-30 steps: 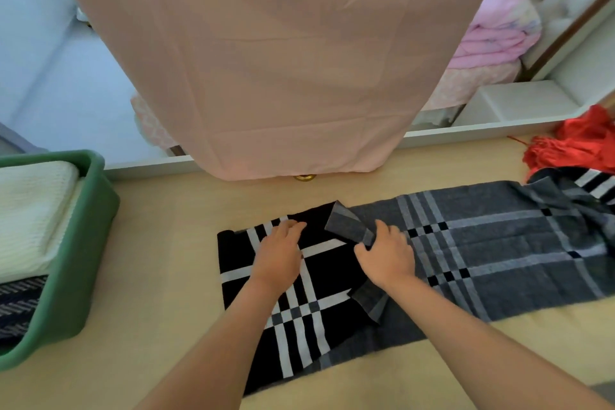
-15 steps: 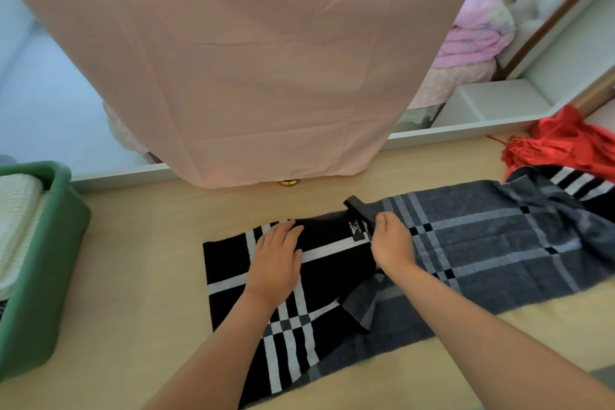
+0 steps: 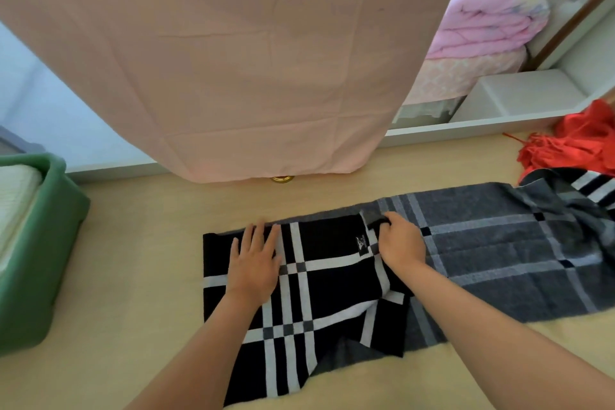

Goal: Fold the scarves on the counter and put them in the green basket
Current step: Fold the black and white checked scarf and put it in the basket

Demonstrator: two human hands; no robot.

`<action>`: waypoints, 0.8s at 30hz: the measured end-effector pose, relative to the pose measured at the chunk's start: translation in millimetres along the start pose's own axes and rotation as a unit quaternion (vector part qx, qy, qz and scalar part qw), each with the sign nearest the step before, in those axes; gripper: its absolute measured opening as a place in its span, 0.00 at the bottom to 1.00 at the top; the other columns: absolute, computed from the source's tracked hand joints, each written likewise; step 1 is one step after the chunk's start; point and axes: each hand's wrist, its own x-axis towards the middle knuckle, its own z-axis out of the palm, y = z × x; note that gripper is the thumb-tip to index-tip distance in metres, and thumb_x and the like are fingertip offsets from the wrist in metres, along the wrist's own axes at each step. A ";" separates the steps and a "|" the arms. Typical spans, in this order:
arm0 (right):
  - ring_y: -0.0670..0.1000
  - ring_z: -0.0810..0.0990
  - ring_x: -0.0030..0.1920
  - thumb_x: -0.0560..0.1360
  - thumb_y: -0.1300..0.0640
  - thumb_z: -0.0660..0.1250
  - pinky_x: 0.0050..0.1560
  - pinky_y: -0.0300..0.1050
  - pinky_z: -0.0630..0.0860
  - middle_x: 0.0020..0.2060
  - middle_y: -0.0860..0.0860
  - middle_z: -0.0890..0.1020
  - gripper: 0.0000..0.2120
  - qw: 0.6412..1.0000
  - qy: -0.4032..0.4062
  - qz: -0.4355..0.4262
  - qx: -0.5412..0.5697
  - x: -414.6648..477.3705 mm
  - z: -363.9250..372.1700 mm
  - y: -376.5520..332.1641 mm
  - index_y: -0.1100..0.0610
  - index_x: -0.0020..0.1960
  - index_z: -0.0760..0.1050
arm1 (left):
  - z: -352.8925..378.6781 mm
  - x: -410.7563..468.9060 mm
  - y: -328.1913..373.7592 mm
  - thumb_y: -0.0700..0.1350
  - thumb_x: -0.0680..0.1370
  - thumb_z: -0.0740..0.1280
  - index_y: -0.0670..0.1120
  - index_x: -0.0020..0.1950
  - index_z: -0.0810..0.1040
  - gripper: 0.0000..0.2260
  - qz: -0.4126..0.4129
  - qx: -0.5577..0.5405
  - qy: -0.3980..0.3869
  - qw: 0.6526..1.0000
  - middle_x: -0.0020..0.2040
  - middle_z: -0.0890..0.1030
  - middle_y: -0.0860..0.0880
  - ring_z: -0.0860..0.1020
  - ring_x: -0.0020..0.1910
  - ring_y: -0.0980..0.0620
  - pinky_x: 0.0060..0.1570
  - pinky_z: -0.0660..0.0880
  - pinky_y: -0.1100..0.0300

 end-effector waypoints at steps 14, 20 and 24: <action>0.55 0.73 0.36 0.84 0.50 0.55 0.32 0.48 0.63 0.33 0.51 0.74 0.18 0.995 0.048 0.071 0.042 29.7 10.1 9.9 0.52 0.36 0.64 | -9.4 31.6 -77.4 0.48 0.74 0.71 0.45 0.45 0.79 0.07 -0.035 0.094 0.167 0.981 0.41 0.79 0.46 0.76 0.41 0.41 0.52 0.68 0.45; 0.56 0.75 0.38 0.84 0.50 0.56 0.33 0.48 0.66 0.36 0.54 0.76 0.17 0.997 0.049 0.058 0.017 40.2 11.4 8.8 0.55 0.38 0.67 | -3.7 27.8 -99.1 0.42 0.75 0.71 0.45 0.43 0.77 0.04 -0.037 0.062 0.202 0.977 0.39 0.77 0.46 0.74 0.38 0.42 0.52 0.67 0.46; 0.57 0.76 0.38 0.84 0.49 0.56 0.33 0.48 0.67 0.36 0.54 0.78 0.16 0.996 0.081 0.046 0.013 47.7 13.0 3.8 0.56 0.42 0.70 | -3.5 31.4 -106.7 0.37 0.79 0.65 0.44 0.44 0.75 0.05 -0.049 -0.048 0.230 0.971 0.39 0.74 0.48 0.72 0.36 0.45 0.47 0.63 0.53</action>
